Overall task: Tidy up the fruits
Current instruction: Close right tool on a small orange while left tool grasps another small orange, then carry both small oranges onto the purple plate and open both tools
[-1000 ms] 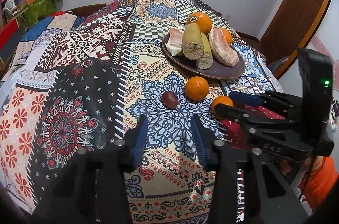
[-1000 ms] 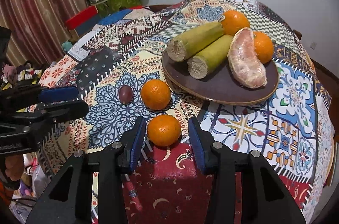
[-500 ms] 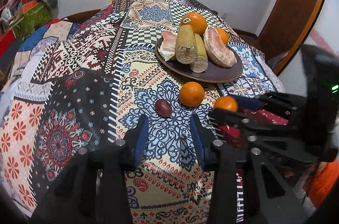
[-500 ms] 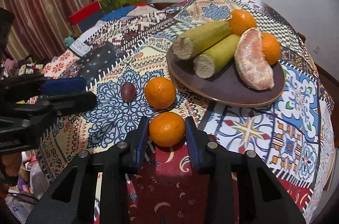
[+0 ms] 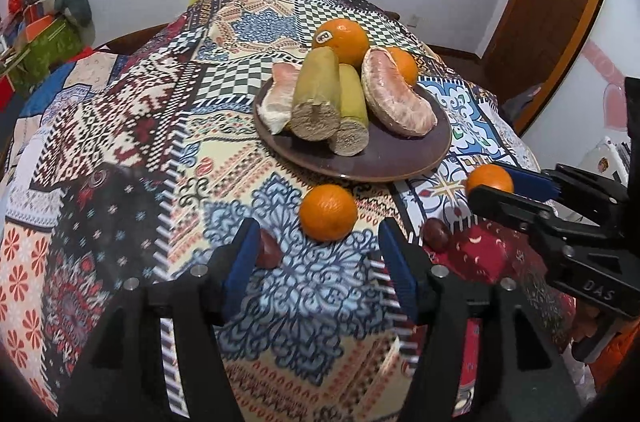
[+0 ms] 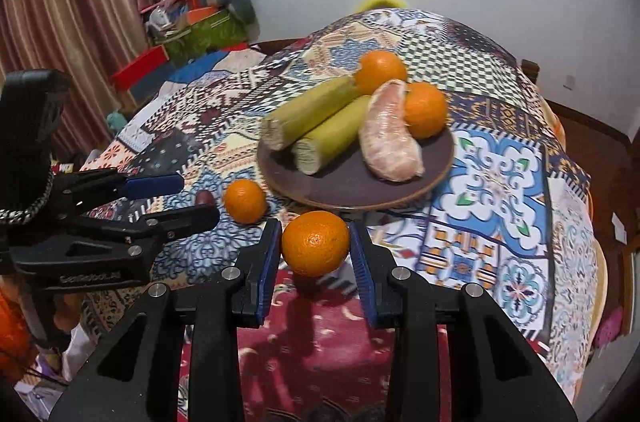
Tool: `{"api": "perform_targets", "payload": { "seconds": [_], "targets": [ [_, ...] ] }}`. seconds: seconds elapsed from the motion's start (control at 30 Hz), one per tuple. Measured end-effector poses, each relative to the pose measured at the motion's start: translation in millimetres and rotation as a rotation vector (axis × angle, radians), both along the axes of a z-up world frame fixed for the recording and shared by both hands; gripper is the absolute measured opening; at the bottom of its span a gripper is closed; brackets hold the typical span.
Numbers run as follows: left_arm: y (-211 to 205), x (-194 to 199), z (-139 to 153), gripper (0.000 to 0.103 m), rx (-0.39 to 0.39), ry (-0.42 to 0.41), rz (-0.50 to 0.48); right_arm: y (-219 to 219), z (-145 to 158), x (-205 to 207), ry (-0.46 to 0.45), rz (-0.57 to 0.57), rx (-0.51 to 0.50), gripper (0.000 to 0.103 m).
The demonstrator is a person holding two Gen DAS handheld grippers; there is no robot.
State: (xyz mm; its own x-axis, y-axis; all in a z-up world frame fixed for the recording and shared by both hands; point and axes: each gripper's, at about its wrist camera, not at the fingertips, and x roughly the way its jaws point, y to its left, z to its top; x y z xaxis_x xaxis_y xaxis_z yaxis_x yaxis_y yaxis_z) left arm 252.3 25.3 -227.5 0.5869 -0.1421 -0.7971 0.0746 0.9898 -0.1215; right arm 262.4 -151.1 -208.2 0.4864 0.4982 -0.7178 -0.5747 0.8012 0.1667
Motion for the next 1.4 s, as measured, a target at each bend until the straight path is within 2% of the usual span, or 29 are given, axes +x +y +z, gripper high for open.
{"api": "perform_targets", "payload": {
  "seconds": [0.13, 0.4, 0.47, 0.73, 1.03, 1.27, 1.4],
  "targets": [
    [-7.9, 8.7, -4.6, 0.06, 0.02, -0.004, -0.02, -11.8, -4.5, 4.3, 0.012, -0.027, 0.008, 0.032],
    [-13.2, 22.0, -17.3, 0.04, 0.043, 0.022, -0.032, -23.0, -9.2, 11.3, 0.022, -0.047, 0.012, 0.032],
    [-14.9, 22.6, -18.2, 0.038, 0.055, 0.017, -0.032, -24.1, -9.3, 11.8, 0.023, -0.047, 0.014, 0.032],
    [-17.8, 18.3, -14.8, 0.037, 0.068, 0.004, -0.046, -24.8, -10.0, 15.2, 0.027, -0.046, 0.017, 0.032],
    [-27.5, 17.9, 16.4, 0.037, 0.049, -0.077, -0.072, -24.0, -0.7, 23.2, -0.005, -0.051, 0.023, 0.032],
    [-33.6, 30.3, 15.7, 0.037, 0.051, -0.068, -0.075, -23.7, 9.3, 38.0, -0.043, -0.055, 0.021, 0.032],
    [-34.8, 37.4, 9.4, 0.037, 0.05, -0.05, -0.08, -20.3, 6.9, 48.0, -0.034, -0.043, 0.028, 0.032]
  ]
}}
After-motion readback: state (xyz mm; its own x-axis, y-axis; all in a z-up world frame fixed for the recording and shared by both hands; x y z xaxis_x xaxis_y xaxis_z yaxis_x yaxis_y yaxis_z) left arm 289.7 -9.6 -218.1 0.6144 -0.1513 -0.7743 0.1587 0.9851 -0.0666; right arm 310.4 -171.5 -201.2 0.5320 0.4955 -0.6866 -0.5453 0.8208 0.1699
